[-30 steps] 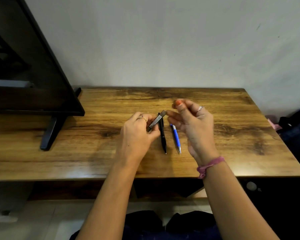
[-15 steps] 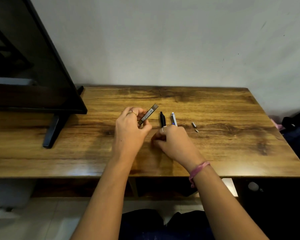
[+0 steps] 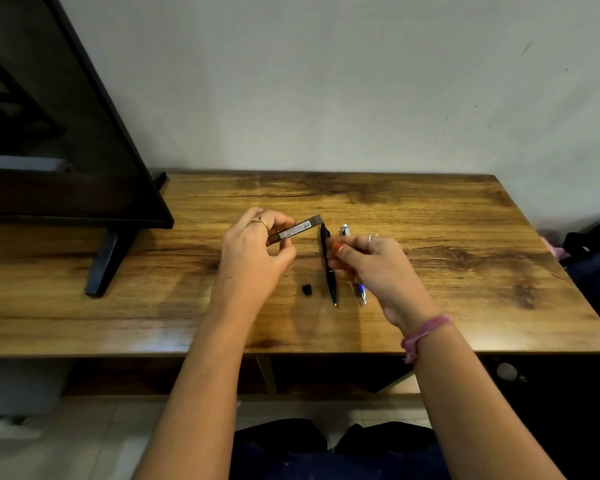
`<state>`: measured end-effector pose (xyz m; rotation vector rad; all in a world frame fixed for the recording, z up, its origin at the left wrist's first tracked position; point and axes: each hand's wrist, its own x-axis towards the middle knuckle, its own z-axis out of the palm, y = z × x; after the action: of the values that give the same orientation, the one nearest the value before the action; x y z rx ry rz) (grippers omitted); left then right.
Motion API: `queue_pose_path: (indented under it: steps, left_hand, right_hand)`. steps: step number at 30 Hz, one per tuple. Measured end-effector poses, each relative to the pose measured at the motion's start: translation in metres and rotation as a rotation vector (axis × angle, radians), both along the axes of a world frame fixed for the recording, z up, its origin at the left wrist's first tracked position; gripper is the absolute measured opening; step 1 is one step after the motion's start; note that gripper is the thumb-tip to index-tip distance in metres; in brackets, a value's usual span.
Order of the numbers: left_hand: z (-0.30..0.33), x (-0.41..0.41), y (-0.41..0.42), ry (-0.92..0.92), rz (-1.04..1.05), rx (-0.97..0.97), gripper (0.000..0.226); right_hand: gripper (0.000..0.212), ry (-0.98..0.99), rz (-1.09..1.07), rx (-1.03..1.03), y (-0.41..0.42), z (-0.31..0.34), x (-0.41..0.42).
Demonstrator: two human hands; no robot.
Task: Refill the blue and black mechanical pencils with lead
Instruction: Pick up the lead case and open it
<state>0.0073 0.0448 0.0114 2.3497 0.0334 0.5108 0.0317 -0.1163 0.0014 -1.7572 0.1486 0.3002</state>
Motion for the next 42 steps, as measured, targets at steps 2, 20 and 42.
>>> queue_pose_path:
  steps: [2,20,42]
  left_hand:
    - [0.002,-0.001,0.0,0.024,-0.019,0.072,0.02]
    - [0.007,0.0,-0.036,0.057,-0.146,0.351,0.027]
    - [0.009,-0.001,-0.04,0.018,-0.125,0.373,0.028]
  right_hand:
    - [0.016,0.139,-0.075,0.341,-0.001,0.003,-0.003]
    - [0.015,0.275,-0.155,0.715,-0.026,0.0,-0.006]
    - [0.015,0.284,-0.159,0.711,-0.031,-0.001,-0.005]
